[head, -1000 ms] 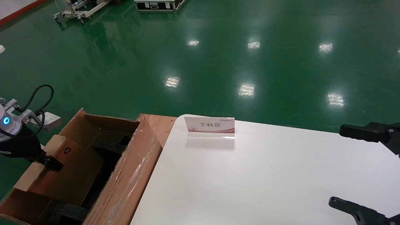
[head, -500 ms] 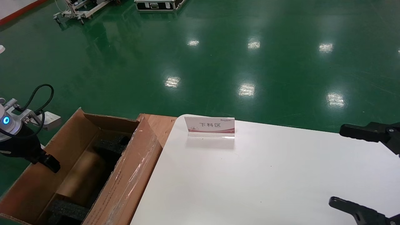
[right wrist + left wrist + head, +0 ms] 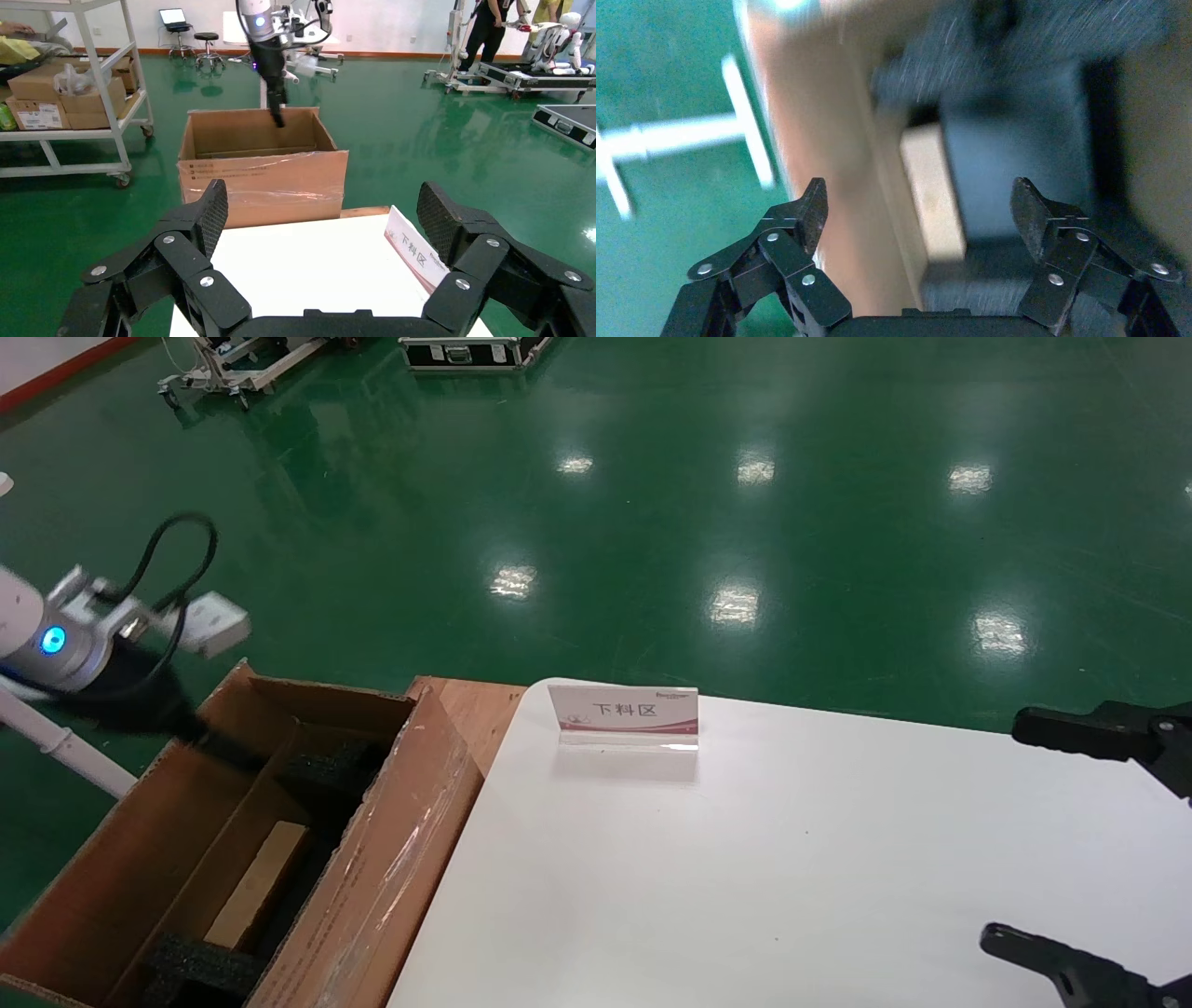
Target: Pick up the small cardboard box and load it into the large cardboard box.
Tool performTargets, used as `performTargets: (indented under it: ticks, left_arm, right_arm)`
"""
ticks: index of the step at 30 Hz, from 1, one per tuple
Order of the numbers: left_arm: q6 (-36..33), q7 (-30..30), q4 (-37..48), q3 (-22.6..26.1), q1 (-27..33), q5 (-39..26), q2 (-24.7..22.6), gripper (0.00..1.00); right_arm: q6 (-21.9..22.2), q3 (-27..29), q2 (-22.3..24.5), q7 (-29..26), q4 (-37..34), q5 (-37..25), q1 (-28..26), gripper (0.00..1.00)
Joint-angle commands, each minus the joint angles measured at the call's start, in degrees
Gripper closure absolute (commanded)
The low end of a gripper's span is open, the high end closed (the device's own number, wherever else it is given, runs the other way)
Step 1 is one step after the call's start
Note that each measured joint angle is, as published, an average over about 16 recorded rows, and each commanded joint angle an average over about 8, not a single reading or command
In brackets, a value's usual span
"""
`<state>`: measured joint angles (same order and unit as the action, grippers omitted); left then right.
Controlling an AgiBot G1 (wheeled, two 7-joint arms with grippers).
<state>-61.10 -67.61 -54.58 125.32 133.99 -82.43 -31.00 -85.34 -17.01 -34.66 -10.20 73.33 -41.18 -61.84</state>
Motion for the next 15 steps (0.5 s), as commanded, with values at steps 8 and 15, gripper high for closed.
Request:
performTargets:
  ticks: [8, 15]
  left_arm:
    - [8.11, 4.61, -13.27, -4.34, 5.72, 0.58, 5.14, 0.00]
    - [11.42, 5.82, -18.76, -6.41, 6.88, 0.59, 7.44, 0.00]
  right_arm:
    - [0.00, -0.03, 0.01, 0.02, -0.01, 0.02, -0.01, 0.00]
    - [0.02, -0.01, 0.01, 0.03, -0.03, 0.00, -0.01, 0.00]
